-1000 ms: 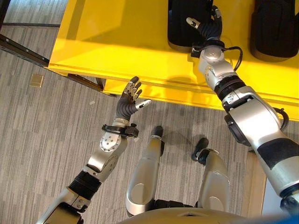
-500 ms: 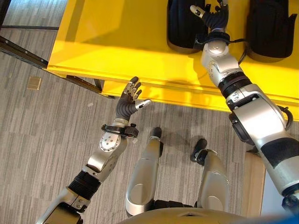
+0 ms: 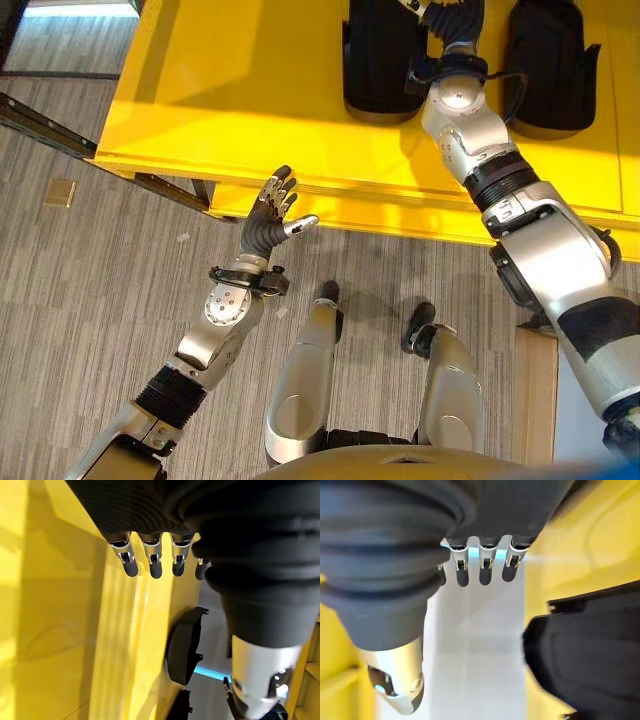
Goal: Move parts from the plastic box to the shelf.
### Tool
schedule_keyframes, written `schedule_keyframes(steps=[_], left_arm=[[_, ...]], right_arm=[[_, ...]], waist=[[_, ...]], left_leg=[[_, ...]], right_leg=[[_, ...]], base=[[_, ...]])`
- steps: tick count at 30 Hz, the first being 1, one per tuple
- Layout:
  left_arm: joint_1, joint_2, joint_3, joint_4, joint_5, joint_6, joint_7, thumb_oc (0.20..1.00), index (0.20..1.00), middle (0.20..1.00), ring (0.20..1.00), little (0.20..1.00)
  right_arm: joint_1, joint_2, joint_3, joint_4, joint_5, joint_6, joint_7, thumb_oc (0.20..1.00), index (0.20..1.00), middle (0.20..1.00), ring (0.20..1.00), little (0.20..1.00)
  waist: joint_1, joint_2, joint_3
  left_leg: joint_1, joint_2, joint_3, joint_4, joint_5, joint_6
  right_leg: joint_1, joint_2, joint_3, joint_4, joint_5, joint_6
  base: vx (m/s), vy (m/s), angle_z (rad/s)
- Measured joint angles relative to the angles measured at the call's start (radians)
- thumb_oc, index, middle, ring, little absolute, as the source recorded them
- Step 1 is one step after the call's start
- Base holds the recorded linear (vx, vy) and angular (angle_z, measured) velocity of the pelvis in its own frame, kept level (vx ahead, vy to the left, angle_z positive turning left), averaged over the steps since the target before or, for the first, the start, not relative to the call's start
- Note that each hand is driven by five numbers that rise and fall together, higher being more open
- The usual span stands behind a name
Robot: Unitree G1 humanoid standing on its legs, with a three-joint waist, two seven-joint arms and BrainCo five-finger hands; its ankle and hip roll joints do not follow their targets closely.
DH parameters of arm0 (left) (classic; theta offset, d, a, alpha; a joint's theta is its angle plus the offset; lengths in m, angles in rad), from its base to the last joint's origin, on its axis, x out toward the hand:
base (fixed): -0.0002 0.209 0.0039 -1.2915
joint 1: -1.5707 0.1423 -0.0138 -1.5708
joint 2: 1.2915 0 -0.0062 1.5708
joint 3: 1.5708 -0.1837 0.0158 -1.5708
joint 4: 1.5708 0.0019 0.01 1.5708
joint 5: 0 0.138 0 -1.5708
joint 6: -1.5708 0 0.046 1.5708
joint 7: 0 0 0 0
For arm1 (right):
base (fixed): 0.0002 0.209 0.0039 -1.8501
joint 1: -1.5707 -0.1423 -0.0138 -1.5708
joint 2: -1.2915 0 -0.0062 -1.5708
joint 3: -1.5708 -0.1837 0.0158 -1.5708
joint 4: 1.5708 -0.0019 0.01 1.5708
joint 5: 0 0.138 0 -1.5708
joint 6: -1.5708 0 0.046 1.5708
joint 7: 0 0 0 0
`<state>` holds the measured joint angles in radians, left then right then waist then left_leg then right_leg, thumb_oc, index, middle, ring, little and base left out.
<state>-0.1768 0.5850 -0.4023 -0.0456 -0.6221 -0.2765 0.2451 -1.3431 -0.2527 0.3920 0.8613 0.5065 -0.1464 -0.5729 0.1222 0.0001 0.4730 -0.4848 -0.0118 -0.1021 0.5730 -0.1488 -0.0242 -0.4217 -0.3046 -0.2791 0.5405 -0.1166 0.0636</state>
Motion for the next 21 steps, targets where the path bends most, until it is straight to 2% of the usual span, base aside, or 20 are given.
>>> schedule_keyframes(steps=[4,7,9,11,12,16,18,21], left_arm=[[0.006,0.013,0.007,0.0,0.0,0.004,-0.007,1.0,1.0,1.0,1.0,1.0],[0.021,0.012,0.028,0.0,0.001,0.008,-0.01,1.0,1.0,1.0,1.0,1.0],[0.047,0.005,0.055,-0.001,0.002,0.018,-0.026,1.0,1.0,1.0,1.0,1.0],[0.085,0.001,0.077,0.0,0.003,0.026,-0.041,1.0,1.0,1.0,1.0,1.0],[0.088,-0.004,0.079,0.001,0.004,0.028,-0.046,1.0,1.0,1.0,1.0,1.0],[0.175,-0.069,0.153,-0.006,0.007,0.049,-0.074,1.0,1.0,1.0,1.0,1.0],[0.213,-0.077,0.162,-0.007,0.009,0.056,-0.079,1.0,1.0,1.0,1.0,1.0],[0.252,-0.117,0.187,-0.011,0.021,0.068,-0.091,1.0,1.0,1.0,1.0,1.0]], right_arm=[[0.066,-0.001,-0.035,-0.084,-0.02,0.001,0.003,1.0,1.0,1.0,1.0,1.0],[0.186,-0.004,-0.074,-0.227,-0.022,-0.003,0.021,1.0,1.0,1.0,1.0,1.0],[0.332,-0.007,-0.084,-0.372,-0.022,-0.003,0.053,1.0,1.0,1.0,1.0,1.0],[0.465,-0.007,-0.084,-0.451,-0.022,-0.008,0.074,1.0,1.0,1.0,1.0,1.0],[0.487,-0.014,-0.086,-0.446,-0.021,-0.01,0.082,1.0,1.0,1.0,1.0,1.0],[0.767,-0.03,-0.107,-0.687,-0.019,-0.022,0.179,1.0,1.0,1.0,1.0,1.0],[0.838,-0.038,-0.097,-0.715,-0.019,-0.026,0.212,1.0,1.0,1.0,1.0,1.0],[0.958,-0.044,-0.108,-0.776,-0.016,-0.026,0.264,1.0,1.0,1.0,1.0,1.0]], waist=[[-0.008,-0.003,-0.017],[-0.022,-0.006,-0.041],[-0.057,-0.011,-0.053],[-0.058,-0.013,-0.103],[-0.077,-0.007,-0.12],[-0.084,-0.018,-0.175],[-0.117,-0.018,-0.212],[-0.134,-0.025,-0.263]], left_leg=[[0.041,0.008,0.017,-0.044,0.006,0.003],[0.09,0.016,0.038,-0.105,0.022,0.006],[0.16,0.025,0.045,-0.17,0.035,0.005],[0.196,0.036,0.066,-0.228,0.047,0.002],[0.203,0.044,0.071,-0.243,0.048,-0.001],[0.336,0.078,0.127,-0.415,0.099,-0.02],[0.374,0.099,0.147,-0.461,0.108,-0.032],[0.433,0.129,0.184,-0.547,0.133,-0.053]], right_leg=[[0.034,0.012,0.01,-0.054,0.019,0.004],[0.075,0.027,0.019,-0.123,0.055,0.016],[0.138,0.04,0.018,-0.198,0.077,0.019],[0.171,0.062,0.021,-0.271,0.104,0.023],[0.177,0.068,0.023,-0.291,0.112,0.021],[0.272,0.129,0.056,-0.461,0.173,0.013],[0.299,0.151,0.067,-0.516,0.192,0.004],[0.335,0.192,0.082,-0.597,0.219,-0.008]], base=[[0.06,-0.003,-0.15],[0.08,-0.05,-0.18],[0.1,-0.079,-0.18],[0.09,-0.092,-0.3],[0.15,-0.162,-0.21],[0.11,-0.129,-0.44],[0.12,-0.176,-0.42],[0.07,-0.158,-0.34]])
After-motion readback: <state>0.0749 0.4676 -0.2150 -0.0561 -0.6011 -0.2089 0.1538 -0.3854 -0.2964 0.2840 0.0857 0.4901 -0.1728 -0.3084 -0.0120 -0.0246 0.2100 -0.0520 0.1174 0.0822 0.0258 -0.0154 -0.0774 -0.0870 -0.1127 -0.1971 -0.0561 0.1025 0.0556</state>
